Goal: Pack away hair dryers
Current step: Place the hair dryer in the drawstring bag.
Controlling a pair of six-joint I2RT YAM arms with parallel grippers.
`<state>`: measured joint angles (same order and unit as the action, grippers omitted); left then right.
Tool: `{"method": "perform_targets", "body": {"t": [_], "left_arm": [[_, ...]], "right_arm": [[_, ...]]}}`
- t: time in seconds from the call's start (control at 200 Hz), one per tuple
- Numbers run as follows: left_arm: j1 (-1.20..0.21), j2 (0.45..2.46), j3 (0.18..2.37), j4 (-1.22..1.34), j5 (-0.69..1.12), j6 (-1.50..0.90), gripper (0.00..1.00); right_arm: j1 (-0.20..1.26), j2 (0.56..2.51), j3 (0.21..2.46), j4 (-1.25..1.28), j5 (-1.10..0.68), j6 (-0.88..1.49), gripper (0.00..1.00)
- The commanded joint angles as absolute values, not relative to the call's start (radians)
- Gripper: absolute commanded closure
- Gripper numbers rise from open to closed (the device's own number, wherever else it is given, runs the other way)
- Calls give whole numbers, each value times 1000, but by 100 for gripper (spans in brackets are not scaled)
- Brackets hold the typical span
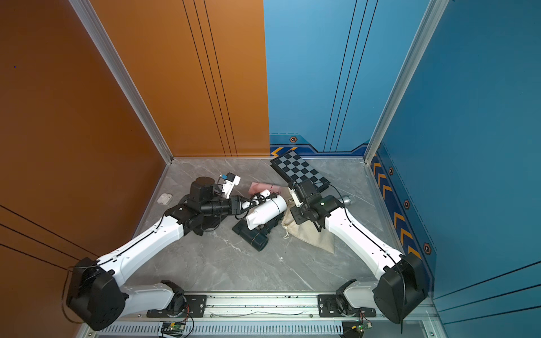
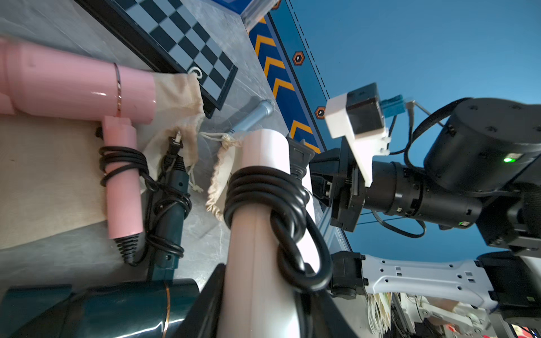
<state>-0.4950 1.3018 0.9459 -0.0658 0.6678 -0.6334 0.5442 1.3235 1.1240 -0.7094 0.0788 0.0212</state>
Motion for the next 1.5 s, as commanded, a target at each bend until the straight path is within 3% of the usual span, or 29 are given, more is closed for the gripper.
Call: {"method": "perform_targets", "body": {"t": [0.0,0.535,0.911,1.496], "left_arm": [[-519,1328,967,-2,715,-606,88],[-573,1469,1089,-4,672,-539,88],[-626,1445,1075,-152,647,-426,89],[-679,1481,1131,-181,675,-364,89]], "right_arm": [[551,1286,1122,-684,63,5,100],[555,1211,1101,-651,-15,-18,100],[540,1171,1088,-587,-4,-1,100],[541,1180,1096,-536,-15,27,100]]}}
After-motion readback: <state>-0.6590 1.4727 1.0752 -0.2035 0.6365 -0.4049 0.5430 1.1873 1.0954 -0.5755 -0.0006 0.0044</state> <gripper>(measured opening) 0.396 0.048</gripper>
